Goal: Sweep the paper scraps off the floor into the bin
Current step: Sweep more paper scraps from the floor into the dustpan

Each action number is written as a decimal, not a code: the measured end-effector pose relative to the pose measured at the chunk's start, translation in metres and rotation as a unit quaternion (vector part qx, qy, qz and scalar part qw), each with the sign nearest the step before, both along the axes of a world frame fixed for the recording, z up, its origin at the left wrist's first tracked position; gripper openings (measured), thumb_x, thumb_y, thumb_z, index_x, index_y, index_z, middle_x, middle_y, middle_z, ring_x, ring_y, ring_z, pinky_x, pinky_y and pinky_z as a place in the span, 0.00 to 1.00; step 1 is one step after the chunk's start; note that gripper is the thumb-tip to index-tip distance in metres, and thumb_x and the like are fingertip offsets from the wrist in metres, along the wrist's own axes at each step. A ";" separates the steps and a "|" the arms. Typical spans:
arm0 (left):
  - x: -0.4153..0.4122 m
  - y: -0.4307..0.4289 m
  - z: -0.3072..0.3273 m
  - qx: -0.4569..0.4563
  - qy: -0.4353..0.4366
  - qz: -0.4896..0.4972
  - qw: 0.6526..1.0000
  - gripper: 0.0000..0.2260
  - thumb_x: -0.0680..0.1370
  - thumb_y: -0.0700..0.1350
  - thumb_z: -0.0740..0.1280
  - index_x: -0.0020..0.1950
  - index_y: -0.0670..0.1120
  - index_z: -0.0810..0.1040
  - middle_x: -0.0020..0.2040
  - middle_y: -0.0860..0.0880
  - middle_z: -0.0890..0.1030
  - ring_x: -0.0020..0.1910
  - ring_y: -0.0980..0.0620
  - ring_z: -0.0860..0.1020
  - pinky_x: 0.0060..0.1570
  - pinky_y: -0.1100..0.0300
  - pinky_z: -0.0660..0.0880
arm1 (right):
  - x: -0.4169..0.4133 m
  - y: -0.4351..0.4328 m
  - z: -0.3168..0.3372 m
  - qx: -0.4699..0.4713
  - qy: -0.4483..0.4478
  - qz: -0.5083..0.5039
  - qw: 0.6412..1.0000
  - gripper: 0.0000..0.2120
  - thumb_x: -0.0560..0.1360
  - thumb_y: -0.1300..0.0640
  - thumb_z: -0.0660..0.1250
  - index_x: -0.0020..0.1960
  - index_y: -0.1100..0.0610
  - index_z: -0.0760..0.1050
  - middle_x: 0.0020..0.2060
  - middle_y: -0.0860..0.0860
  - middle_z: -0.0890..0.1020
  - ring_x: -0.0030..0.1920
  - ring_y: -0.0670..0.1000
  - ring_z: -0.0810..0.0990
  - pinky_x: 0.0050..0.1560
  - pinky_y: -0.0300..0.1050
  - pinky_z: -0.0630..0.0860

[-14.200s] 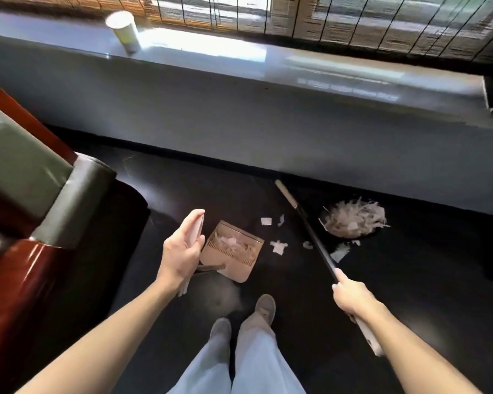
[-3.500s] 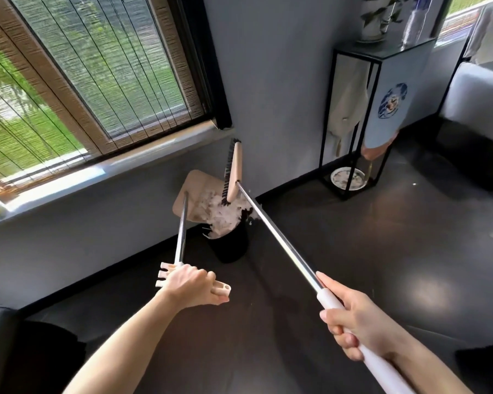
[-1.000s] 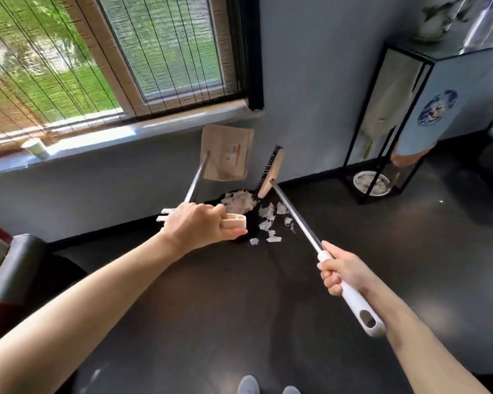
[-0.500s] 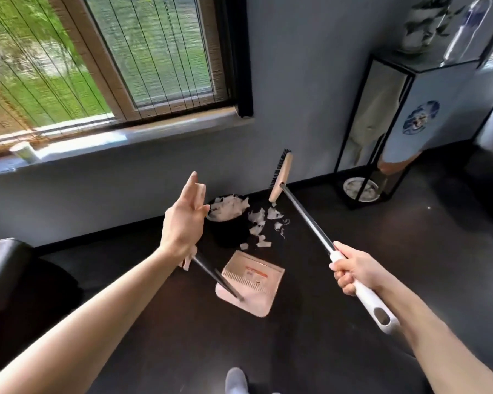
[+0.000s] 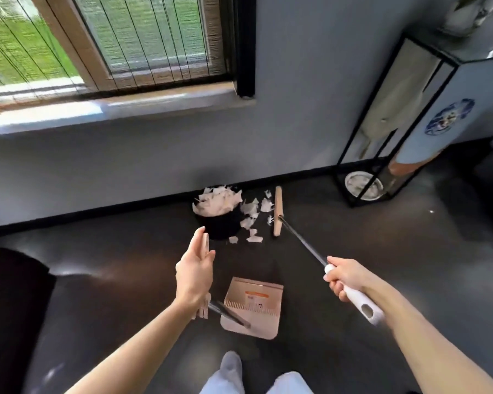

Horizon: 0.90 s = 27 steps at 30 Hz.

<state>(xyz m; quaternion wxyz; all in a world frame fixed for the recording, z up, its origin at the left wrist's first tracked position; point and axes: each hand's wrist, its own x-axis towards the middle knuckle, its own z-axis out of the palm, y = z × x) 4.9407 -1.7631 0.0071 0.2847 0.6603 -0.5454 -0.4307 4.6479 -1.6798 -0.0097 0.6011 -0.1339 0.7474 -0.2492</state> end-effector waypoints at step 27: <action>-0.205 -0.125 -0.053 0.027 0.034 0.256 0.966 0.28 0.77 0.32 0.65 0.68 0.61 0.70 0.60 0.59 0.76 0.61 0.67 0.73 0.62 0.73 0.65 | -0.224 -0.314 -0.069 0.077 0.151 0.522 0.836 0.30 0.70 0.67 0.58 0.72 0.58 0.64 0.37 0.57 0.78 0.36 0.53 0.78 0.39 0.48 0.77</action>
